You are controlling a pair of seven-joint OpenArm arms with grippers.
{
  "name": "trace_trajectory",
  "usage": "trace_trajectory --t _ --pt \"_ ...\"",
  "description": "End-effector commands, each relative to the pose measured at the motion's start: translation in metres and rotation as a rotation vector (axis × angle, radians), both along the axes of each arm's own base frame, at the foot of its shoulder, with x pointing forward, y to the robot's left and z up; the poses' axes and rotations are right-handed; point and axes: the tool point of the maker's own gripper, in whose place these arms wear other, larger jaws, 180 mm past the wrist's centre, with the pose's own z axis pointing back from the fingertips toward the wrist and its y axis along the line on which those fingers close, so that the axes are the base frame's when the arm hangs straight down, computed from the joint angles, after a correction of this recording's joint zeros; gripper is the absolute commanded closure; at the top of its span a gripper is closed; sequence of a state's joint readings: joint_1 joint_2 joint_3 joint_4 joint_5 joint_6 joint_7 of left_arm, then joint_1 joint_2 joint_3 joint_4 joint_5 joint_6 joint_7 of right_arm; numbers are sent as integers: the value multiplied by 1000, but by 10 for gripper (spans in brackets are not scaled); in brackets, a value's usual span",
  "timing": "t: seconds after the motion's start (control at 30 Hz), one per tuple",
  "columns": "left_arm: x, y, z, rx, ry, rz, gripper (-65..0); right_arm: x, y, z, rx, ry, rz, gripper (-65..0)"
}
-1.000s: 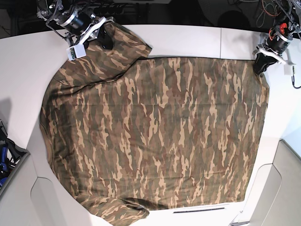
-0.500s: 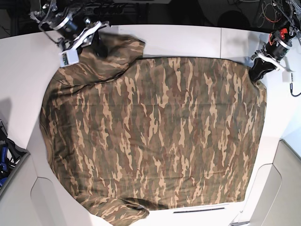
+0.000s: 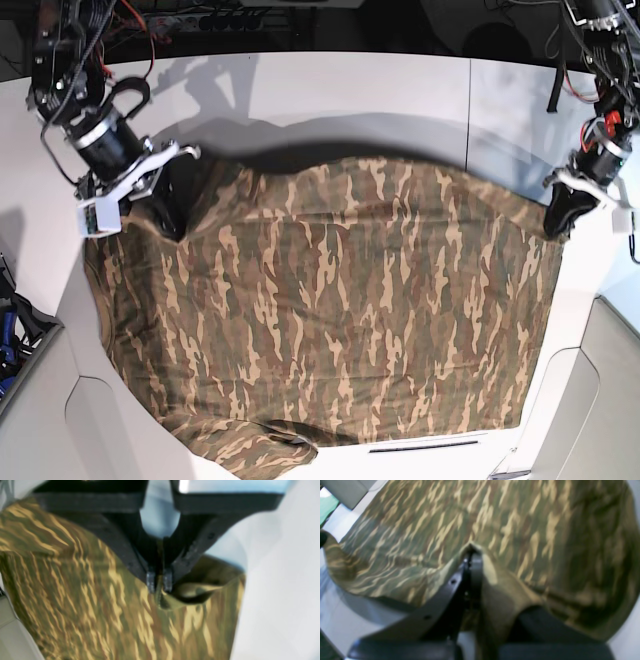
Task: Fold the T-shirt properly
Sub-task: 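Lift the shoulder corners and drag them toward the hem, folding the shirt in half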
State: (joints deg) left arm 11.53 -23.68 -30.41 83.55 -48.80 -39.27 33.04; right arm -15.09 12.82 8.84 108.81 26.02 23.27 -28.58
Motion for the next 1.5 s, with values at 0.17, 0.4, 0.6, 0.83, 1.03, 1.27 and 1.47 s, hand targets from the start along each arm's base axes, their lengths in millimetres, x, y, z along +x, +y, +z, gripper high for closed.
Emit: trace_trajectory --t 0.17,0.4,0.6,0.83,1.03,1.27,1.47 --pt "34 6 41 50 -127 -7 0 46 -11 22 -12 -103 -28 0" --pt "56 4 61 117 -211 -13 0 92 -28 10 -13 -78 -73 0" --pt "81 -21 52 221 -217 -91 0 127 -36 6 9 -59 -85 0" --pt "109 -2 38 240 -161 16 0 159 -35 5 39 -49 -50 0" --pt "126 12 23 183 -122 65 0 183 -40 10 64 -46 -69 0" --pt "134 16 25 163 -131 83 -4 199 -45 13 36 -52 -79 0" --pt "136 15 27 162 -131 81 -103 201 -49 0 33 -35 -97 0"
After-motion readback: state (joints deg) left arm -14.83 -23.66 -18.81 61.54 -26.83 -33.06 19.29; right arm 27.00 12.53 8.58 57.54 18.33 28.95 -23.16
